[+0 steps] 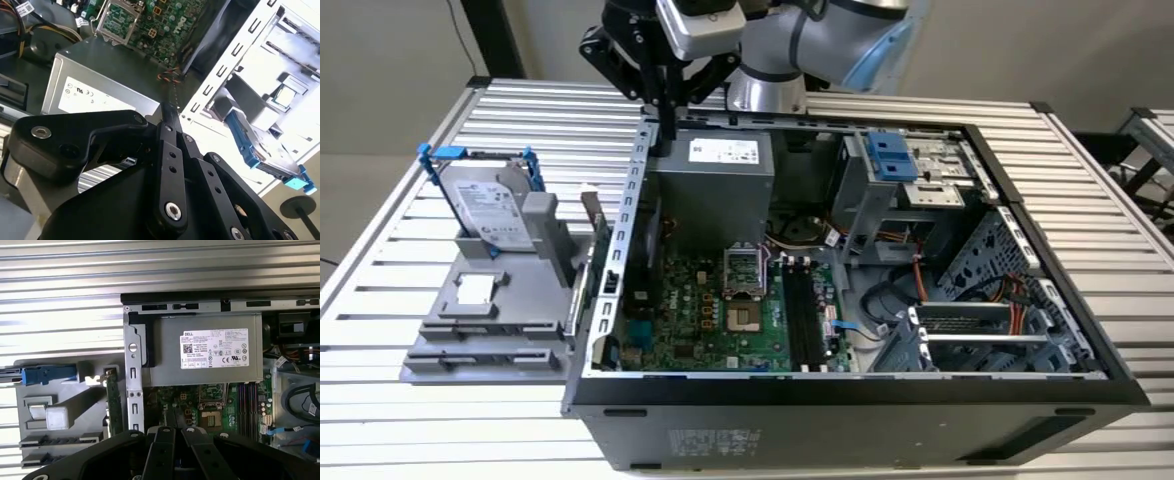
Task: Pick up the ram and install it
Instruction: 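Reach for the ram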
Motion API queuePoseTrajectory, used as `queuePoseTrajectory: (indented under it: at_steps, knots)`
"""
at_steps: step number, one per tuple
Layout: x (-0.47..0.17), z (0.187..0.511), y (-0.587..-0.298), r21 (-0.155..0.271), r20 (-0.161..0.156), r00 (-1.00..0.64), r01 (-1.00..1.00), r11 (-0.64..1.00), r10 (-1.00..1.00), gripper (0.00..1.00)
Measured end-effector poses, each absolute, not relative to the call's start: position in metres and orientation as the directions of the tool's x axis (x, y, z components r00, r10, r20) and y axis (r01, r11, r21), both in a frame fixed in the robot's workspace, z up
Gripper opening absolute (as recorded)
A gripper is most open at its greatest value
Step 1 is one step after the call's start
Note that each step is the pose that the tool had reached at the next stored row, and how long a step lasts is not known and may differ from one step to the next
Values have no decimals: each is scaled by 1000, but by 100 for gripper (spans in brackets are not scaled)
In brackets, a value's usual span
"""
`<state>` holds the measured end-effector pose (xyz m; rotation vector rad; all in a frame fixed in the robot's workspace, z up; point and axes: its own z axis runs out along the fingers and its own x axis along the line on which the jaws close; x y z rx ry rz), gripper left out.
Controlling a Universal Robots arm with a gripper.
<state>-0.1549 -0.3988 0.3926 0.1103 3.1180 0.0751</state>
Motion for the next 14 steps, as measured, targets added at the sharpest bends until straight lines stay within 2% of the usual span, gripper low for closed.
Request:
queuePoseTrajectory:
  at_steps: [14]
  knots:
    - [-179,393,-399,49,-19,-997,70,996,71,0]
